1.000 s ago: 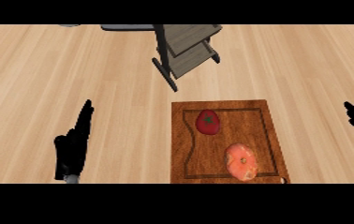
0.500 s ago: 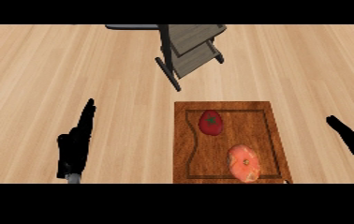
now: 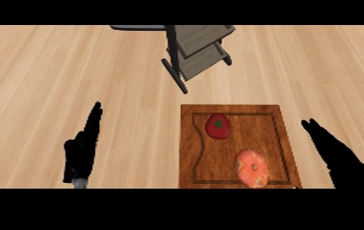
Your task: Pick the squash from the cutting board and place it in the tiered basket
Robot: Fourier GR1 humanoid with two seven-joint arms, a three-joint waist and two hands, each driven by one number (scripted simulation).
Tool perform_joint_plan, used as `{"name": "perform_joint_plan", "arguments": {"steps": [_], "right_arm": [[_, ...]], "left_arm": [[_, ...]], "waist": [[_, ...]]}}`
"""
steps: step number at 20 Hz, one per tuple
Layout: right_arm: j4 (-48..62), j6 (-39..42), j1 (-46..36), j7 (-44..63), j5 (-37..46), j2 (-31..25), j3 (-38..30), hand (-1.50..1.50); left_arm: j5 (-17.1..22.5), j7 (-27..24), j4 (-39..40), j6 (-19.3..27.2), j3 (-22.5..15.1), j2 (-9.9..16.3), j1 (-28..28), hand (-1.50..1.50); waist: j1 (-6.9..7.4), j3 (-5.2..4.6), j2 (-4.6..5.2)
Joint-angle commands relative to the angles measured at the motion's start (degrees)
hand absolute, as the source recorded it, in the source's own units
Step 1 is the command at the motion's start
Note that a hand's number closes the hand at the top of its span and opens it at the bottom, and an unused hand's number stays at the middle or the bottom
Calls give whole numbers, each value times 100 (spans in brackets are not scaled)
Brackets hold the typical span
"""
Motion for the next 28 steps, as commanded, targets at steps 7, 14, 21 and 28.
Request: {"name": "perform_joint_plan", "arguments": {"steps": [7, 14, 21, 28], "right_arm": [[590, 698, -739, 1336, 1169, 1240, 1363, -150], [1225, 1121, -902, 1266, 1260, 1647, 1432, -150], [1593, 1619, -1085, 1493, 886, 1966, 1146, -150], [1548, 1905, -1030, 1581, 894, 2096, 1021, -150]], "left_arm": [[19, 434, -171, -94, 72, 82, 293, 0], [-190, 278, 155, 48, 39, -182, 209, 0], [-167, 510, -87, -27, 142, -86, 143, 0], [-163, 660, -166, -132, 211, -52, 168, 0]], "waist": [[-16, -32, 28], [-68, -33, 34], [-64, -31, 39], [-88, -31, 30]]}}
